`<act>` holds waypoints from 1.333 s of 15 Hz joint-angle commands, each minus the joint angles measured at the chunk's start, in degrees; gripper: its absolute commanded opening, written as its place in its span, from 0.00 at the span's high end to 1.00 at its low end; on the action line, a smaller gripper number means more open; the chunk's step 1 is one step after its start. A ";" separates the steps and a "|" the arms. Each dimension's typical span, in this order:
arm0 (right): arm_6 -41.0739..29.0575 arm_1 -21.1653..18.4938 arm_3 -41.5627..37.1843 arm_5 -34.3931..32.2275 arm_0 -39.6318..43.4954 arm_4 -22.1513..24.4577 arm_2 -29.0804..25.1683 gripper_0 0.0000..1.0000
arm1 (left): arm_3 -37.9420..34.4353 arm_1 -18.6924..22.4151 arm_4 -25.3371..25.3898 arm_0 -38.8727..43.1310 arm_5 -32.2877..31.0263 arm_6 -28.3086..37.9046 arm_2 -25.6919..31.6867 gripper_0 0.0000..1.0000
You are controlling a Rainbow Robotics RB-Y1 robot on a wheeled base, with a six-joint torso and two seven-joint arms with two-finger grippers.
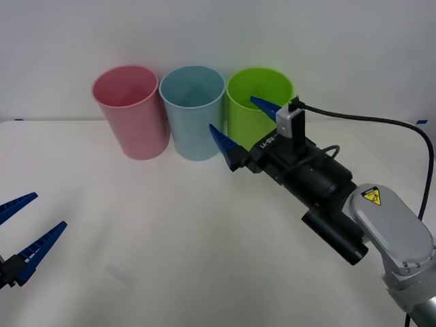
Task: Grasp the object on the table and drop it into the matching bin: aluminum can to the light blue bin, PET bottle to the pink bin.
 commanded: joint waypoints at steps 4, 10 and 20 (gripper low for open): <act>3.63 -0.41 -1.16 -13.35 8.06 -1.40 -8.80 0.00 | 0.00 0.00 0.00 0.00 0.00 0.00 0.00 0.00; 15.23 -0.23 -1.08 -23.10 17.38 -5.09 -17.42 0.00 | 0.00 0.00 0.00 0.00 0.00 0.00 0.00 0.00; 16.02 -0.23 -1.08 -38.31 28.54 -7.29 -28.75 0.00 | 0.00 0.00 0.00 0.00 0.00 0.00 0.00 0.00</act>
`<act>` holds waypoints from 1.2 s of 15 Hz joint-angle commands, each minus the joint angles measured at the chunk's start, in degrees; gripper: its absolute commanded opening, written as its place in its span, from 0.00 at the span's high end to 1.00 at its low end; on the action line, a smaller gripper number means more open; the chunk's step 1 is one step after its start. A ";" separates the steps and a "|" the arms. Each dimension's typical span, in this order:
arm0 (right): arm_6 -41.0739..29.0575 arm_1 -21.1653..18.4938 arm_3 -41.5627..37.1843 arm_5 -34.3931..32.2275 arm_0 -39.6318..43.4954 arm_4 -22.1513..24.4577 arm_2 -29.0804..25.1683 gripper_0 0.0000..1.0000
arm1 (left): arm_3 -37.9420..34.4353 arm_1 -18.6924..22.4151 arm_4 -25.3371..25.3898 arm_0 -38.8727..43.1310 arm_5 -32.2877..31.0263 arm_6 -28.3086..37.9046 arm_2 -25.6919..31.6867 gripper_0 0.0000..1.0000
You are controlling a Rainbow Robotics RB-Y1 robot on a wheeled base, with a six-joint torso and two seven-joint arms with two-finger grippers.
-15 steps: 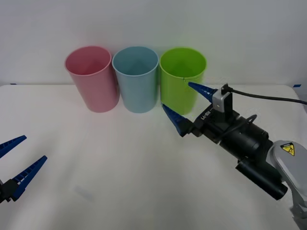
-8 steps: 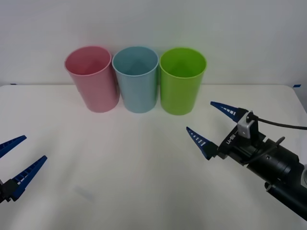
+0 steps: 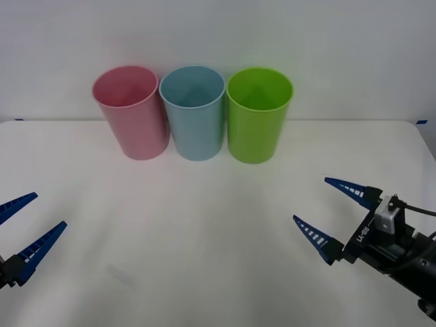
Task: Grasp the object on the table and drop it into the matching bin: aluminum can to the light blue bin, PET bottle to the pink bin.
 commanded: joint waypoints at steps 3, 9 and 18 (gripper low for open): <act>0.01 0.06 0.54 -7.73 4.19 -1.50 -5.85 0.00 | 0.00 0.00 0.00 0.00 0.00 0.00 0.00 0.00; 0.89 0.06 7.49 -17.92 5.95 -4.57 -12.53 0.00 | 0.00 0.00 0.00 0.00 0.00 0.00 0.00 0.00; 0.89 -0.03 7.57 -18.54 9.64 -4.84 -13.76 0.00 | 0.00 0.00 0.00 0.00 0.00 0.00 0.00 0.00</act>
